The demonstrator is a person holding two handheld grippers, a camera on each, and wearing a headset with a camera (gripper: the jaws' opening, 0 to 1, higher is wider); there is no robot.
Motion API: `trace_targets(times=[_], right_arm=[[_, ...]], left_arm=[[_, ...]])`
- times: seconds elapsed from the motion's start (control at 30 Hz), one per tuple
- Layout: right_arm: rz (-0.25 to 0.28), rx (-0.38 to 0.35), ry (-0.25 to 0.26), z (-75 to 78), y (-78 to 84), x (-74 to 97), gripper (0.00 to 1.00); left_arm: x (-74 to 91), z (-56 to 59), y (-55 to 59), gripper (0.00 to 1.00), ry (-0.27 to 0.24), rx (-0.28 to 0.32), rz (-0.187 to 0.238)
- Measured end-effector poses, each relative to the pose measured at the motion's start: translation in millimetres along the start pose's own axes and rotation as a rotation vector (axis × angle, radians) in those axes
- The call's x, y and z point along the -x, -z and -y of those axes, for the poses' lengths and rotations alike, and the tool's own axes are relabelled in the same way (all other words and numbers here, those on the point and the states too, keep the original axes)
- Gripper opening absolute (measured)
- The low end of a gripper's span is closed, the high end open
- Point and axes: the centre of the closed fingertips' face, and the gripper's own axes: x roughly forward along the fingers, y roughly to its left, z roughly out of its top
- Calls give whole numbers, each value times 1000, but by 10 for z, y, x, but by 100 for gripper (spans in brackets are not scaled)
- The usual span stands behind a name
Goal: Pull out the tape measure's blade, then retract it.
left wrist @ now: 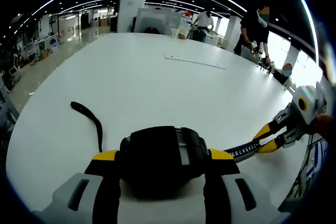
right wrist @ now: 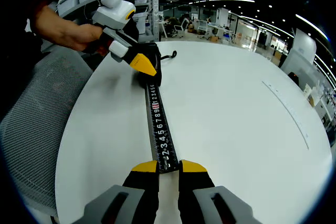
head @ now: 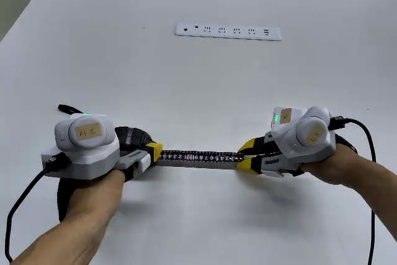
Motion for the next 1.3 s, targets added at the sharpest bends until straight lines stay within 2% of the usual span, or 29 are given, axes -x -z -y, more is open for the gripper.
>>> trace_targets(times=[1.3], right_arm=[[19, 19, -22, -24, -221, -199, 10]], left_arm=[[6, -6, -4, 59, 4, 6, -1]])
